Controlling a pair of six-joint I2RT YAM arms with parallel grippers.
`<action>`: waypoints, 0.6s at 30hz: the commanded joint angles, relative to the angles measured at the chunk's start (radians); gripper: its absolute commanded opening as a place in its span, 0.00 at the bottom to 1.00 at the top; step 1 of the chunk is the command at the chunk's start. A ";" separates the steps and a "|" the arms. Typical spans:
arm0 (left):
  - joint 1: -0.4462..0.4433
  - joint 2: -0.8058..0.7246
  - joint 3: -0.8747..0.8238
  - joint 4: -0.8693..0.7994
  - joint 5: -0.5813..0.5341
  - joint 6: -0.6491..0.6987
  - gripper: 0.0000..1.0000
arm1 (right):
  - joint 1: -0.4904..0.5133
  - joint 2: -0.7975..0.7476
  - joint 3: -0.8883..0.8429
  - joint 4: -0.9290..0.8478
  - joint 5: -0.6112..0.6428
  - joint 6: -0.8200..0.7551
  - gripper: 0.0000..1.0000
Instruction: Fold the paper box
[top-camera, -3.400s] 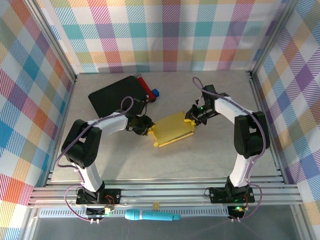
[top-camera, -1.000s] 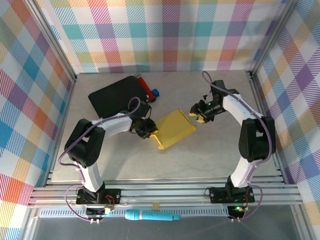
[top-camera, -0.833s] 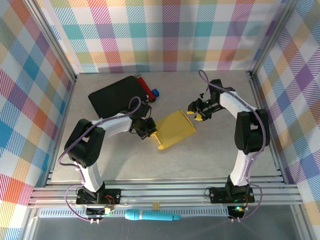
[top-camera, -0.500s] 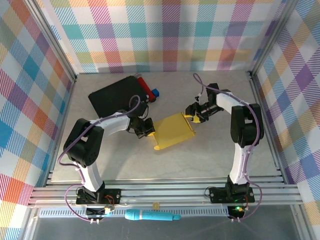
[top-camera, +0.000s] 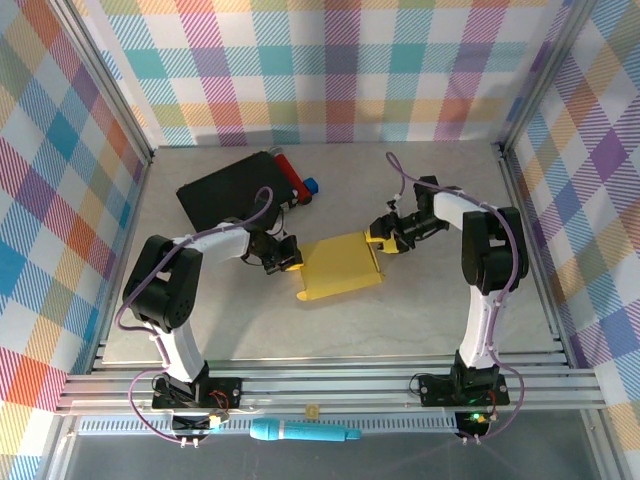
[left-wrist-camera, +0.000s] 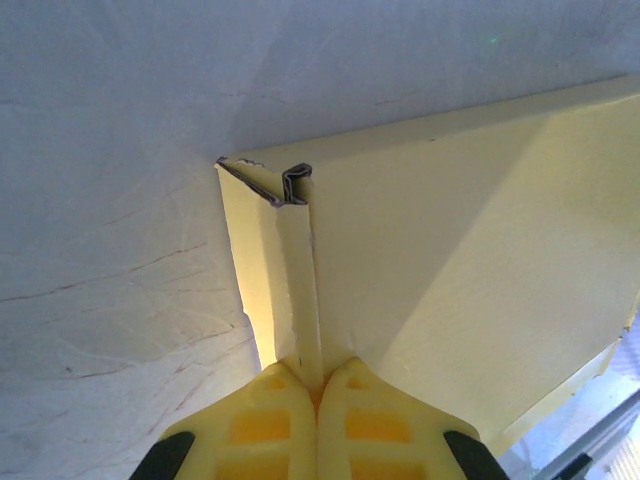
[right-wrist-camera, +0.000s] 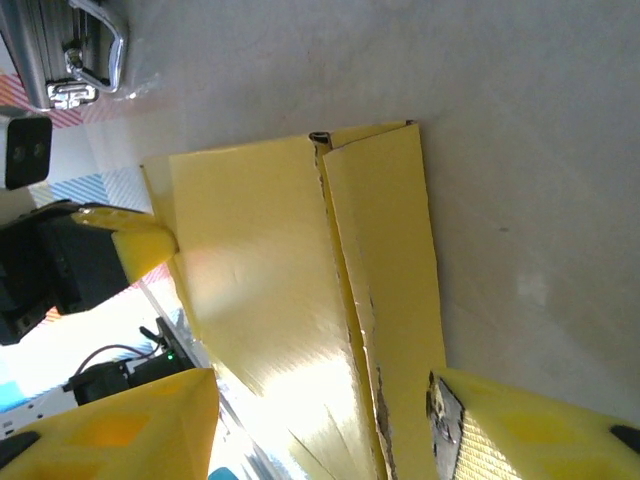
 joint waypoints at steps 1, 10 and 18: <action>0.052 0.012 -0.065 -0.031 0.037 0.078 0.00 | -0.006 -0.025 -0.036 0.047 -0.091 0.004 0.58; 0.106 0.004 -0.040 -0.039 0.177 0.146 0.00 | -0.007 -0.136 -0.169 0.168 -0.164 0.061 0.63; 0.118 0.012 -0.050 -0.024 0.210 0.148 0.00 | 0.001 -0.116 -0.213 0.171 -0.064 0.074 0.65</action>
